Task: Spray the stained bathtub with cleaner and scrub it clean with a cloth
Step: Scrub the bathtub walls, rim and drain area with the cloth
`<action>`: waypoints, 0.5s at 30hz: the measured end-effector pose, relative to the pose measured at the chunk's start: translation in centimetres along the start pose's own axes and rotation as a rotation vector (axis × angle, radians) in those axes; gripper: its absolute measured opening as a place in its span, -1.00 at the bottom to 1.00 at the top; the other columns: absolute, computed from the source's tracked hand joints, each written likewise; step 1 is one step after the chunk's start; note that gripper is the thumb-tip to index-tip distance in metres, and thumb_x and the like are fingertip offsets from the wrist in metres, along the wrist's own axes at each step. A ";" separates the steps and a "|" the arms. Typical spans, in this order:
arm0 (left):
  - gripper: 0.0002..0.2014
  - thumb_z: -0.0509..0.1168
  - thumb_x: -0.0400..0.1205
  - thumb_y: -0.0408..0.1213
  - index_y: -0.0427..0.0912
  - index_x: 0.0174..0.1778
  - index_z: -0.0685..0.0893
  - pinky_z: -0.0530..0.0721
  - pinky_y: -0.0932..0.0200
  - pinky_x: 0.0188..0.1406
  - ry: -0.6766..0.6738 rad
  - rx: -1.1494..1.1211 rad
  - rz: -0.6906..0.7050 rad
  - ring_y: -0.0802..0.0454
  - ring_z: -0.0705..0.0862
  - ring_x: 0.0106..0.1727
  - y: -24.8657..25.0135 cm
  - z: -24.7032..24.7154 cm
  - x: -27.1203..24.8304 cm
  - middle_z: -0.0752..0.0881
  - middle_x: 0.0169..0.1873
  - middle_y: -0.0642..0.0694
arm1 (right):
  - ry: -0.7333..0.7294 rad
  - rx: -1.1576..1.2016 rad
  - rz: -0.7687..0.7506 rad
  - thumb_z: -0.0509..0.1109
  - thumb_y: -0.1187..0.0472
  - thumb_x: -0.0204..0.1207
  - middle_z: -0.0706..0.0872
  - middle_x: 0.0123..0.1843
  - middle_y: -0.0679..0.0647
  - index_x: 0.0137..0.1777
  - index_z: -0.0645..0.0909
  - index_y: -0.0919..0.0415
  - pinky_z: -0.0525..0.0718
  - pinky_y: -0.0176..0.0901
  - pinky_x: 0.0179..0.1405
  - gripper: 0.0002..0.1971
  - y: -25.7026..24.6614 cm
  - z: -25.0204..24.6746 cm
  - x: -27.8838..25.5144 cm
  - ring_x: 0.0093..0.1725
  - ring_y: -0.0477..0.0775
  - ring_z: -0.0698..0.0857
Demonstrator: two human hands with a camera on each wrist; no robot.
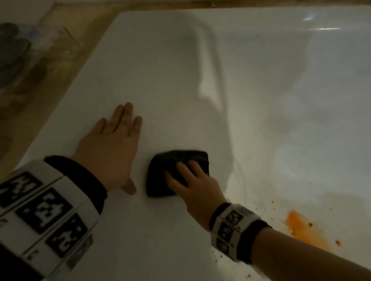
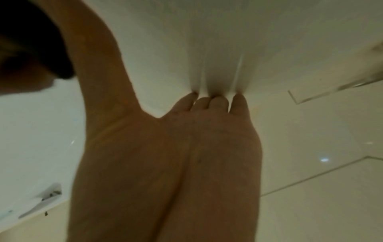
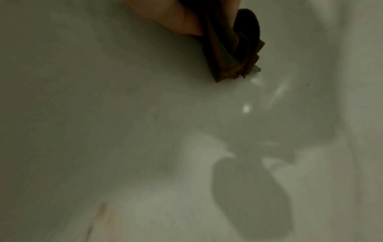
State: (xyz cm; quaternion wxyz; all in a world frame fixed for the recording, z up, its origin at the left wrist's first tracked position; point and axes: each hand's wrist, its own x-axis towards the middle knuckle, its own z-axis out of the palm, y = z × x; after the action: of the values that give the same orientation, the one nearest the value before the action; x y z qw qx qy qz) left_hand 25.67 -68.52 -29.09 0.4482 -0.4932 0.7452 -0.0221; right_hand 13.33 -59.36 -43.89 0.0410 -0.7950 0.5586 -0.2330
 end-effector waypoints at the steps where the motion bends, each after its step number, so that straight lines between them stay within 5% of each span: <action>1: 0.34 0.40 0.38 0.26 -0.32 0.53 -0.54 -0.22 -0.02 0.62 0.004 0.014 0.007 -0.18 -0.43 0.61 0.0 0.1 0.0 -0.55 0.51 -0.31 | -0.027 -0.003 -0.059 0.08 0.26 0.31 0.57 0.13 0.10 0.14 0.39 0.01 0.63 -0.21 -0.46 -0.63 0.1 0.4 -1.8 -0.06 0.21 0.68; 4: 0.32 0.38 0.40 0.26 -0.31 0.51 -0.57 -0.30 -0.03 0.60 0.015 0.061 0.036 -0.12 -0.48 0.60 0.7 1.1 -0.3 -0.62 0.48 -0.24 | -0.181 0.001 -0.240 0.10 0.21 0.32 0.56 0.08 0.03 0.04 0.39 -0.04 0.69 -0.21 -0.36 -0.72 1.2 1.0 -7.0 -0.13 0.14 0.72; 7: 0.29 0.34 0.43 0.26 -0.29 0.43 -0.64 -0.34 -0.03 0.59 0.039 0.025 0.056 -0.08 -0.50 0.59 1.3 2.0 -0.6 -0.69 0.34 -0.16 | -0.382 -0.029 -0.424 0.29 0.20 0.24 0.64 0.02 0.01 0.07 0.38 -0.02 0.65 -0.21 -0.51 -0.62 3.6 0.9 -7.9 -0.18 0.13 0.67; 10: 0.24 0.28 0.44 0.32 -0.26 0.33 -0.68 -0.34 -0.03 0.59 0.079 0.011 0.032 -0.08 -0.50 0.59 0.8 2.5 -1.1 -0.70 0.32 -0.18 | -0.345 0.032 -0.432 0.21 0.27 0.29 0.69 -0.09 0.06 0.05 0.48 0.07 0.57 -0.29 -0.57 -0.70 4.9 0.0 -4.5 -0.28 0.13 0.66; 12: 0.26 0.27 0.42 0.36 -0.26 0.32 -0.68 -0.35 -0.04 0.59 0.108 -0.012 0.018 -0.07 -0.52 0.56 0.1 3.1 -1.6 -0.70 0.32 -0.20 | -0.240 0.046 -0.191 0.16 0.27 0.41 0.67 0.01 0.12 0.07 0.59 0.12 0.59 -0.19 -0.42 -0.72 5.0 -1.6 -1.1 -0.13 0.19 0.68; 15: 0.30 0.33 0.32 0.39 -0.17 0.33 -0.66 -0.46 -0.01 0.51 0.180 -0.094 0.018 0.03 -0.58 0.45 -0.9 3.9 -2.0 -0.69 0.34 -0.14 | 0.008 0.182 0.567 0.31 0.29 0.50 0.49 0.25 0.16 0.22 0.49 0.17 0.62 0.03 -0.07 -0.71 6.4 -3.9 3.0 0.12 0.26 0.59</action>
State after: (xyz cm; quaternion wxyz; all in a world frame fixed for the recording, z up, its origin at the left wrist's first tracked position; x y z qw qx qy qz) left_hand 29.22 -65.86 -29.77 0.3560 -0.5028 0.7872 -0.0273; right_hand 6.92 -63.71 -41.55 0.1733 -0.5994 0.7353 -0.2647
